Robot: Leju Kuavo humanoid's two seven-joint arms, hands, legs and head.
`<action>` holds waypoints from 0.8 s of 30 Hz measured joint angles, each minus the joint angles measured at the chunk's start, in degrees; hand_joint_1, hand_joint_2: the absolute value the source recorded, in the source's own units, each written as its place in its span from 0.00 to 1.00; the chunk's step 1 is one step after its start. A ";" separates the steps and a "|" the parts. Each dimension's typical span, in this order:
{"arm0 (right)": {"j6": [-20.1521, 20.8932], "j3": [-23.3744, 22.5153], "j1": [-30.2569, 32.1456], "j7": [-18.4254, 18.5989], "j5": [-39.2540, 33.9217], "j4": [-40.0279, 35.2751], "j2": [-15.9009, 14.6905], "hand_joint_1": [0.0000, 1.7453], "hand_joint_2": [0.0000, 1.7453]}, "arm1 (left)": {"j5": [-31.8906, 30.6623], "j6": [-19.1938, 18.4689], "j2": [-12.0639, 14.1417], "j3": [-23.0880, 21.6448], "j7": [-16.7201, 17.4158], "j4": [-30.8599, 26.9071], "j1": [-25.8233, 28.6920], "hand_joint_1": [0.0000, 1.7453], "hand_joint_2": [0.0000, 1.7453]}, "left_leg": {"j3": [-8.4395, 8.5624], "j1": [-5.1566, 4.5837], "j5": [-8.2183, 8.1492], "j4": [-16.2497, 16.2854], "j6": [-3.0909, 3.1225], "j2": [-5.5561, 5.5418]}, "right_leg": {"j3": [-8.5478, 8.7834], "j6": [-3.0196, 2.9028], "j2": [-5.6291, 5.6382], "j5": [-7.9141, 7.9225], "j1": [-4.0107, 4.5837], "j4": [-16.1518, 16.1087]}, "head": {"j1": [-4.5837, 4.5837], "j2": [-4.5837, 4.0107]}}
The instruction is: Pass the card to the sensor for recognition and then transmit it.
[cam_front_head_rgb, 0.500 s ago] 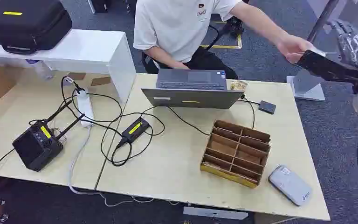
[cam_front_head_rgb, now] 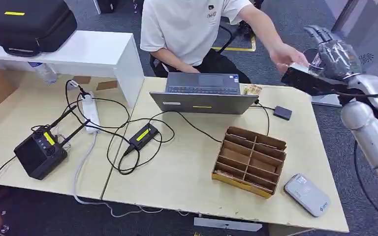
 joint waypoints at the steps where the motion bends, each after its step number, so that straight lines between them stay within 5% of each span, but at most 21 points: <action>1: -0.17 0.41 0.57 0.00 0.11 -0.48 0.24 0.00 1.00 | 0.11 -0.06 -0.07 0.02 -0.07 0.00 0.01 0.00 1.00 | 0.00 0.00 0.00 0.00 -0.01 -0.01 | 0.00 0.00 -0.01 0.00 0.00 0.00 | 0.00 0.02; 2: -0.35 0.76 1.08 0.00 0.11 -0.85 0.33 0.86 1.00 | 0.22 -0.22 -0.11 0.02 -0.13 0.00 0.03 0.00 1.00 | 0.00 0.00 0.02 0.00 -0.03 -0.03 | 0.00 0.00 -0.02 0.00 0.00 0.01 | 0.00 0.02; 3: -0.55 1.09 1.57 0.02 0.00 -1.25 0.35 1.00 1.00 | 0.31 -0.50 -0.18 0.04 -0.24 0.00 0.05 0.00 1.00 | -0.01 0.00 0.02 0.00 -0.03 -0.04 | -0.01 0.00 -0.02 0.00 0.00 0.00 | 0.00 0.02; 24: -2.84 2.01 6.01 -1.14 -1.25 -4.57 -1.05 1.00 1.00 | 0.48 -1.51 -0.26 0.06 -0.55 0.00 0.26 0.00 1.00 | -0.01 -0.01 0.04 0.01 -0.05 -0.03 | -0.03 -0.01 -0.01 0.01 -0.01 -0.01 | 0.00 0.02</action>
